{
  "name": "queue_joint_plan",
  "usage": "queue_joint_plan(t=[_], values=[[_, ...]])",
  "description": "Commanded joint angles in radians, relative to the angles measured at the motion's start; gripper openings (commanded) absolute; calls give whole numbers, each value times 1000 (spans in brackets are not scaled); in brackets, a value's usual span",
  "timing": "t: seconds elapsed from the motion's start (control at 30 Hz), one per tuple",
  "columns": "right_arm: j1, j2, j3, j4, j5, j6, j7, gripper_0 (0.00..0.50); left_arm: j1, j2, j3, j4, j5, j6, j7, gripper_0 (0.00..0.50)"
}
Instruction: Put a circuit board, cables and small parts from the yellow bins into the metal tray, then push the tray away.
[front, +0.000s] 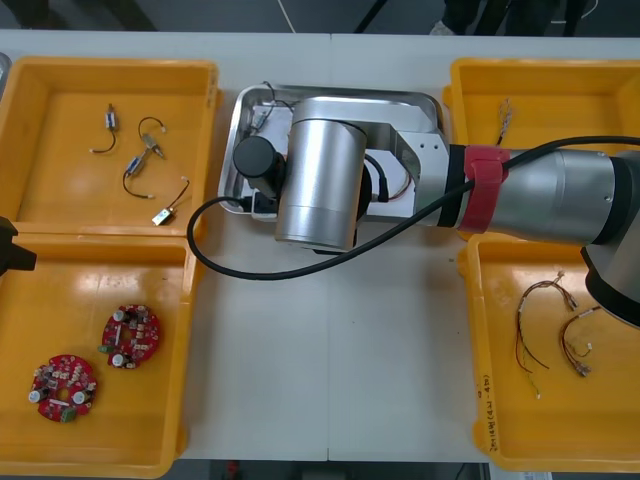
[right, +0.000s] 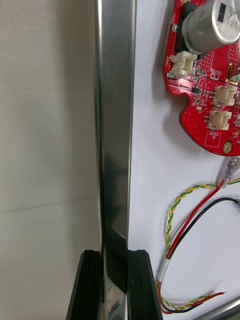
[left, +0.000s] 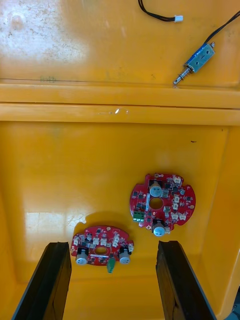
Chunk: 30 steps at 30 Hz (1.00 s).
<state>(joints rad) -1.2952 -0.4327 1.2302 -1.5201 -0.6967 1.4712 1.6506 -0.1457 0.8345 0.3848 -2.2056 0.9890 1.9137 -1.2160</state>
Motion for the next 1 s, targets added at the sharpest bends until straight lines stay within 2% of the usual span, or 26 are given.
queue_joint_plan(t=[0.03,0.4,0.6,1.0], values=[[-65,23,-34,11,5,-29,51,0,18,-9,-7,-31,8,6,-73,500],[-67,23,-34,61,68,-100,80,0,18,-9,-7,-31,8,6,-73,500],[-67,23,-34,121,75,-177,94,0,18,-9,-7,-31,8,6,-73,500],[-69,23,-34,179,105,-262,124,0,18,-9,-7,-31,8,6,-73,500]])
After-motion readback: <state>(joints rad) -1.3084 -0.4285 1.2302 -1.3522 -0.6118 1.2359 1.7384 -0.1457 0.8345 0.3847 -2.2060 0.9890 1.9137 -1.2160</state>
